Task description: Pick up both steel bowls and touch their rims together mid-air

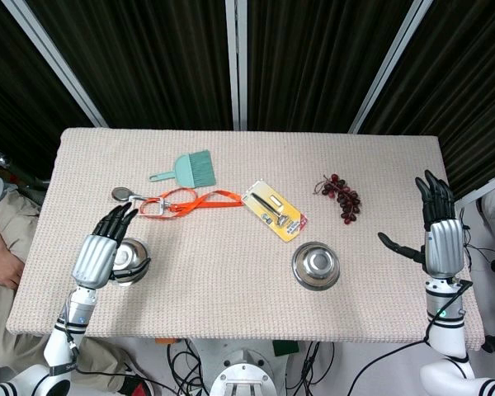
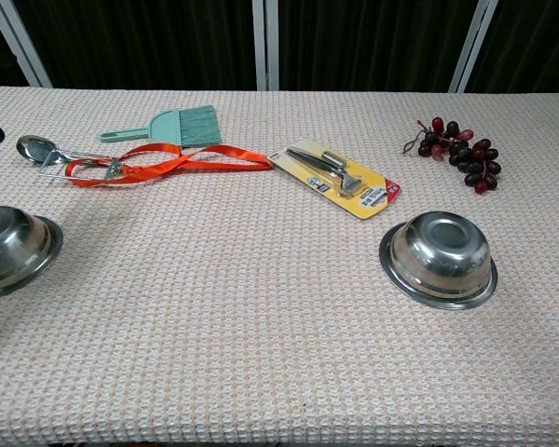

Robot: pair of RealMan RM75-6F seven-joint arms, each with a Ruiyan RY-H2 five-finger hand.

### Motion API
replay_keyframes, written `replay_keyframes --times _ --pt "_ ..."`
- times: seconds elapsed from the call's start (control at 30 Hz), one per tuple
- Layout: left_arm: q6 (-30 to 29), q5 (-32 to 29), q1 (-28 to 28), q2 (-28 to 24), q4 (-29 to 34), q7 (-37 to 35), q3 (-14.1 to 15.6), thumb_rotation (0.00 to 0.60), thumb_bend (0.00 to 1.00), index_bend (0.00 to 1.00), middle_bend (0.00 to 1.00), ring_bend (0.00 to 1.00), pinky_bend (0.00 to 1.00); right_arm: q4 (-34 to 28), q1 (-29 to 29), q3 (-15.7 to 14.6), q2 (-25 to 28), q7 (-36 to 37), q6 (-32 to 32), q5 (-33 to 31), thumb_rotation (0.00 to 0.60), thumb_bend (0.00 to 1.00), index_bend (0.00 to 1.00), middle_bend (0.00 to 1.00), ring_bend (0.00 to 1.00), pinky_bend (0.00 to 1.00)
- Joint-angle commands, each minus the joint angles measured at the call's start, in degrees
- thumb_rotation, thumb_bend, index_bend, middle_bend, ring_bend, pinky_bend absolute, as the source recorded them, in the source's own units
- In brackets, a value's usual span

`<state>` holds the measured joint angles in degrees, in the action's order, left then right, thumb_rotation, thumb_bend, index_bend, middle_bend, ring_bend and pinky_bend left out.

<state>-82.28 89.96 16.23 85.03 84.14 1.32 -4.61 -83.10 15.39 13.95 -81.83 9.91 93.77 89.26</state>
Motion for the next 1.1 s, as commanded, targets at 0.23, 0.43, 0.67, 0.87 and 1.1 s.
replay_keyframes --times 0.23,0.43,0.67,0.87,1.1 --pt "1.7 -1.0 -0.1 -2.3 2.4 2.6 1.0 0.104 0.14 0.01 0.00 0.00 0.16 0.4 -0.4 -0.3 0.5 0.7 0.3 -0.2 0.600 0.05 0.00 0.00 0.00 0.04" --pt "12.1 -8.7 1.1 -10.4 9.2 9.2 2.8 0.038 0.13 0.01 0.00 0.00 0.14 -4.6 -1.4 -4.3 7.4 -1.9 -6.4 -1.5 0.600 0.04 0.00 0.00 0.00 0.04" --pt "20.2 -14.0 3.1 -16.4 12.4 12.5 4.4 0.037 0.13 0.00 0.00 0.00 0.14 -9.6 -2.1 -8.8 13.3 -9.4 -14.8 -4.8 0.600 0.03 0.00 0.00 0.00 0.04" --pt "23.9 -16.3 4.4 -16.7 10.6 14.3 5.3 0.034 0.14 0.00 0.00 0.00 0.13 -8.6 -2.4 -10.4 11.5 -10.3 -17.0 -5.6 0.600 0.03 0.00 0.00 0.00 0.04" --pt "24.4 -17.1 4.4 -16.8 10.1 13.5 5.8 0.034 0.14 0.00 0.00 0.00 0.12 -5.7 -2.5 -12.4 7.5 -11.7 -20.3 -6.7 0.600 0.03 0.00 0.00 0.00 0.04"
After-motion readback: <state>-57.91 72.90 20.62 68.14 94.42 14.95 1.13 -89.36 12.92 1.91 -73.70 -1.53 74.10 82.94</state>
